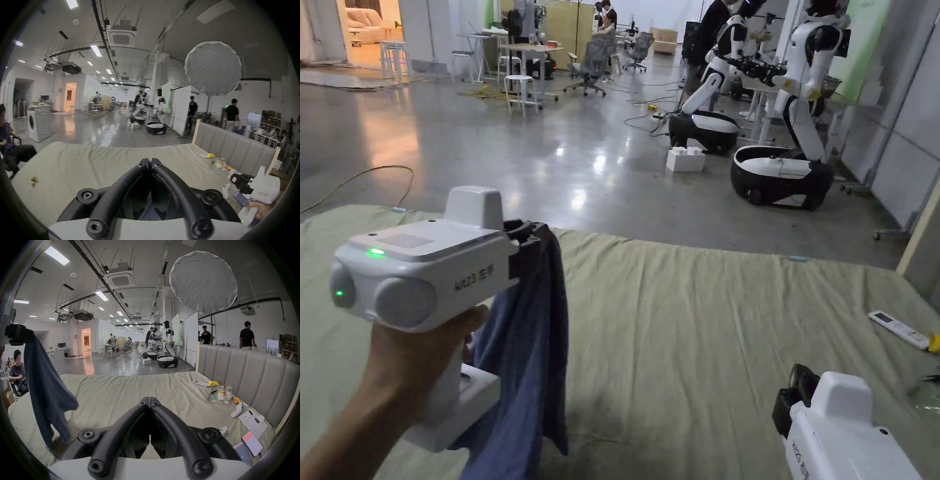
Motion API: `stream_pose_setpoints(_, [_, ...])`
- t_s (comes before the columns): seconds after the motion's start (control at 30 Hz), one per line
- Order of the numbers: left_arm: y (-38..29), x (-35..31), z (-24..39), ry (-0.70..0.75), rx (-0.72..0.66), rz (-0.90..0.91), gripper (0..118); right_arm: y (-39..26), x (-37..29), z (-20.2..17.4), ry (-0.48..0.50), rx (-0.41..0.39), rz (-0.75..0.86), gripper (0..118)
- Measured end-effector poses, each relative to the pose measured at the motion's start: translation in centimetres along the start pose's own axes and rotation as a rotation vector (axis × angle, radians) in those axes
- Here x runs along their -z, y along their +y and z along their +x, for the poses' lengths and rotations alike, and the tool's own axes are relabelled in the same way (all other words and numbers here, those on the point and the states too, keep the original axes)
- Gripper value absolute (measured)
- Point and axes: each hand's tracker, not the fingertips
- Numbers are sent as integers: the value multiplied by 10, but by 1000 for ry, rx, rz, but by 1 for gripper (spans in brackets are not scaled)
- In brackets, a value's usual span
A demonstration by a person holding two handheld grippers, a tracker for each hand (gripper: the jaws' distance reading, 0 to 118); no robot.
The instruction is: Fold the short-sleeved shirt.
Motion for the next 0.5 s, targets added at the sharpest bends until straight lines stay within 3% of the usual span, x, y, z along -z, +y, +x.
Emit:
stream_pose_setpoints(0.23, [-27,54,83,-161,-19,-63,2,-5,-11,41,-80,21,-3,0])
stream_pose_setpoints(0.5, [-124,79,150,-244,12,-261,2,-21,-16,68,-129,35,-44,0])
